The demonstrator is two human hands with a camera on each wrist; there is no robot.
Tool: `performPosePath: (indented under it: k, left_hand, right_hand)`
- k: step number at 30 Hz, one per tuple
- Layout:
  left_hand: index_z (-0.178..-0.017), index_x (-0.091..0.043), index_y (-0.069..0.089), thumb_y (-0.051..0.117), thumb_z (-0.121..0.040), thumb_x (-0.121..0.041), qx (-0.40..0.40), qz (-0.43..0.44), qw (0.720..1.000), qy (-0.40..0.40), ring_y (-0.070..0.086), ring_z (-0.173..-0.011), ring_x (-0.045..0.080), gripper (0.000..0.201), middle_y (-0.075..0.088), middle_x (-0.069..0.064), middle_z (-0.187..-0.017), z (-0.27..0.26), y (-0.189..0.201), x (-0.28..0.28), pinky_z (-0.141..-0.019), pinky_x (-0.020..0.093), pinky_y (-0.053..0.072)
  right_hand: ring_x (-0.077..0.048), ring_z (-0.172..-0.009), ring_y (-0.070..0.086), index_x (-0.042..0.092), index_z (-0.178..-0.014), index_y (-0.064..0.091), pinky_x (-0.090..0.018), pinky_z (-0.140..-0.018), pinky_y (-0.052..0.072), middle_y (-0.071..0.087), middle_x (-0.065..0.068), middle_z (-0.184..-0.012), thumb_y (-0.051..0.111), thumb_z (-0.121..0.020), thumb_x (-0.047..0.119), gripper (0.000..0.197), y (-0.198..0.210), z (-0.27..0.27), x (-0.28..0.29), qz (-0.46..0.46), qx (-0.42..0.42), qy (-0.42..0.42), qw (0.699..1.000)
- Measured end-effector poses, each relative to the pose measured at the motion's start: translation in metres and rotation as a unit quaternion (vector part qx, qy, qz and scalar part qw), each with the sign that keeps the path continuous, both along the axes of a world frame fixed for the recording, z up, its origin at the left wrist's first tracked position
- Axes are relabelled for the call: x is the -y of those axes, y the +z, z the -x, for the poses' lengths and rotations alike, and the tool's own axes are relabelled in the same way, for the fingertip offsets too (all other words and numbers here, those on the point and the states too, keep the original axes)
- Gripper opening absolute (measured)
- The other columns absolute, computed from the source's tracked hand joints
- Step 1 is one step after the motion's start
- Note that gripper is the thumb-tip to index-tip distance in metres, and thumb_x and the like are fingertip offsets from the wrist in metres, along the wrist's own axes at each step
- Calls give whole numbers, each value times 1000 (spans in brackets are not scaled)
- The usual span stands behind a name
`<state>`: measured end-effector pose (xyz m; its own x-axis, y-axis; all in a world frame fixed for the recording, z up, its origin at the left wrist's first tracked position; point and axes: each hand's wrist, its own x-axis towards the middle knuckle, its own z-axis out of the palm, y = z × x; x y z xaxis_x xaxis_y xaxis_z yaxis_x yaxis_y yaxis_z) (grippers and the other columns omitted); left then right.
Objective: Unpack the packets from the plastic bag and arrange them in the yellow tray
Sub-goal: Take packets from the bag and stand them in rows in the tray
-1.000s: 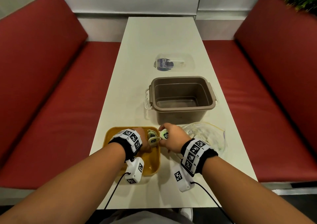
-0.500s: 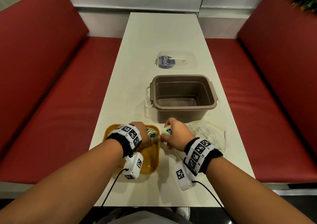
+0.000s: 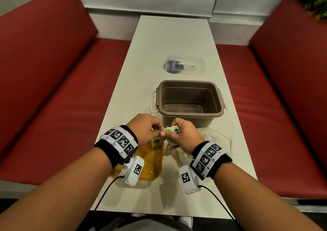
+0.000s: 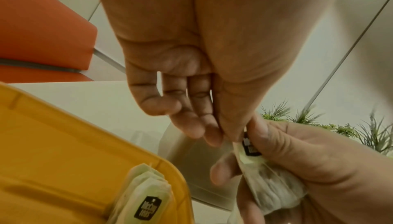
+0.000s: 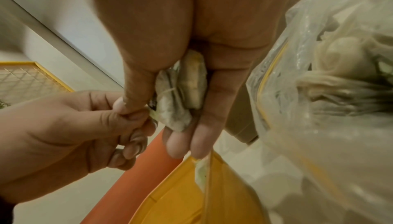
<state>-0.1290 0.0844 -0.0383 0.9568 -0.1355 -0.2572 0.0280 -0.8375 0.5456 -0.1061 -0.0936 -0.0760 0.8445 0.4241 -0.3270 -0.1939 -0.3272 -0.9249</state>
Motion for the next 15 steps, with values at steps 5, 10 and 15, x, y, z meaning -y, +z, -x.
performPosePath:
  k: [5, 10, 15]
  left_hand:
    - [-86, -27, 73, 74, -84, -29, 8, -12, 999, 48, 61, -78, 8, 3, 67, -10, -82, 0, 3, -5, -72, 21, 49]
    - [-86, -28, 72, 74, -84, -30, 24, -24, 997, 68, 62, -78, 8, 4, 67, -11, -81, 3, 7, -15, -70, 19, 44]
    - [-91, -29, 72, 69, -87, -32, 39, -84, 995, 28, 61, -78, 8, 6, 69, -11, -86, 8, 14, -14, -74, 25, 49]
  right_hand:
    - [-32, -61, 69, 12, -87, 44, -53, -66, 59, 71, -7, -69, 75, -86, 17, 31, 2, 0, 2, -10, -12, 27, 1000]
    - [-17, -61, 52, 18, -84, 47, -40, -62, 50, 58, -1, -69, 70, -91, 28, 26, -10, -8, 8, 80, 95, 57, 991]
    - [-14, -84, 61, 28, -100, 57, -32, -77, 54, 65, 6, -94, 76, -83, 33, 26, -13, -11, 4, 90, 162, 93, 978]
